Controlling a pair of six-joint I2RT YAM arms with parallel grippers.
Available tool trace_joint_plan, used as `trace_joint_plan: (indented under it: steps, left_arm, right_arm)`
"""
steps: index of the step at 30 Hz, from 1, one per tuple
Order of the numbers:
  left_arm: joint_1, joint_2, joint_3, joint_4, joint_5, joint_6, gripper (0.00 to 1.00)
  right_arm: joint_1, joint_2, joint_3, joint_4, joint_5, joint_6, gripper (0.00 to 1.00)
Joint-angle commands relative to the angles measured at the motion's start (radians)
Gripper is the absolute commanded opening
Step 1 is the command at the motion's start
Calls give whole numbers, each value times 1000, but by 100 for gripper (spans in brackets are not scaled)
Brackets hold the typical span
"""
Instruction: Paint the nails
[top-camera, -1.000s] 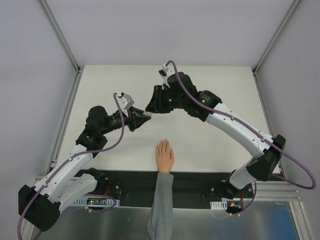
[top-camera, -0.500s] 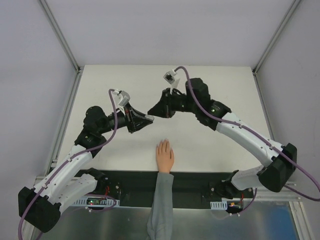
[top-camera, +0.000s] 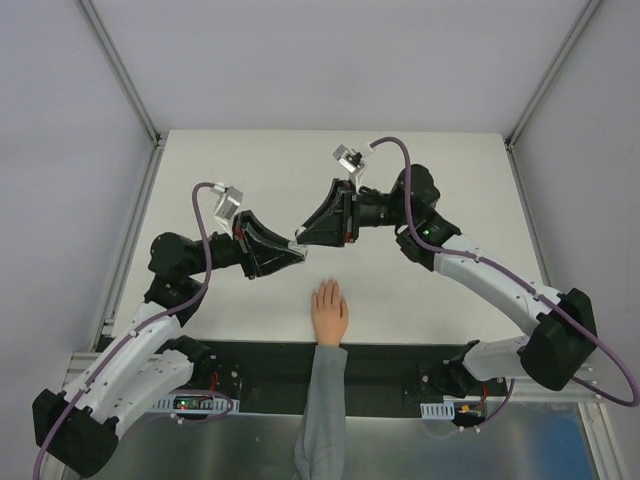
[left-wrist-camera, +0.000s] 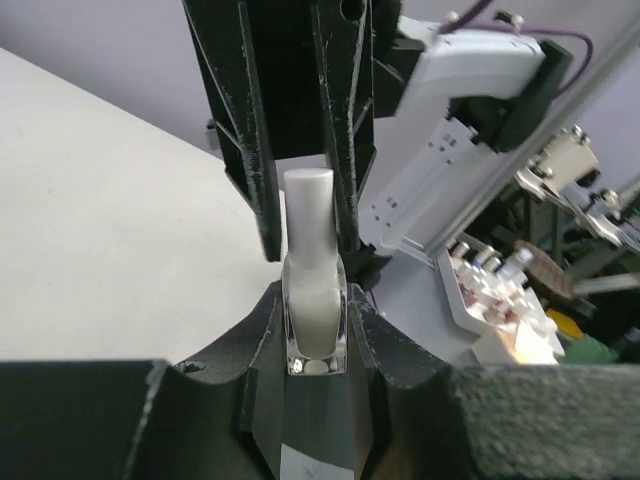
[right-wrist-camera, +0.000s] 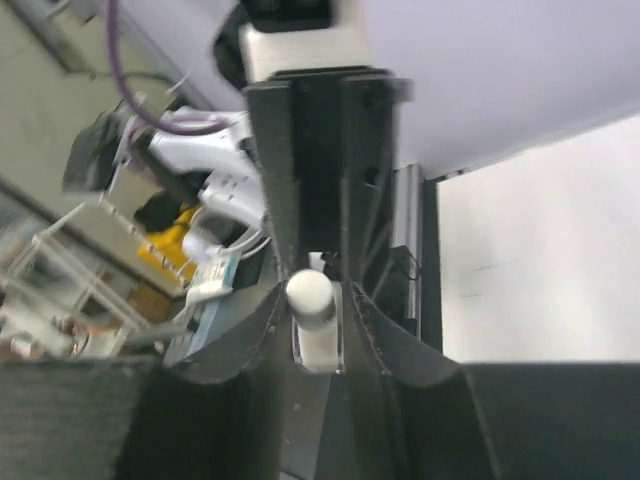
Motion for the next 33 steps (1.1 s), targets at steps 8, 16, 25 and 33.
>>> trace_joint_plan:
  steps: [8, 16, 25, 33]
  left_arm:
    - [-2, -218, 122, -520, -440, 579, 0]
    - [-2, -230, 122, -520, -596, 562, 0]
    - [-4, -227, 109, -501, -587, 530, 0]
    - [-8, -230, 101, -500, -584, 520, 0]
  right_arm:
    - [186, -64, 439, -1034, 961, -261, 76]
    - [390, 72, 627, -1119, 1374, -309, 63]
    - [451, 216, 741, -1105, 1426, -355, 53]
    - [456, 226, 738, -1068, 1468, -363, 44]
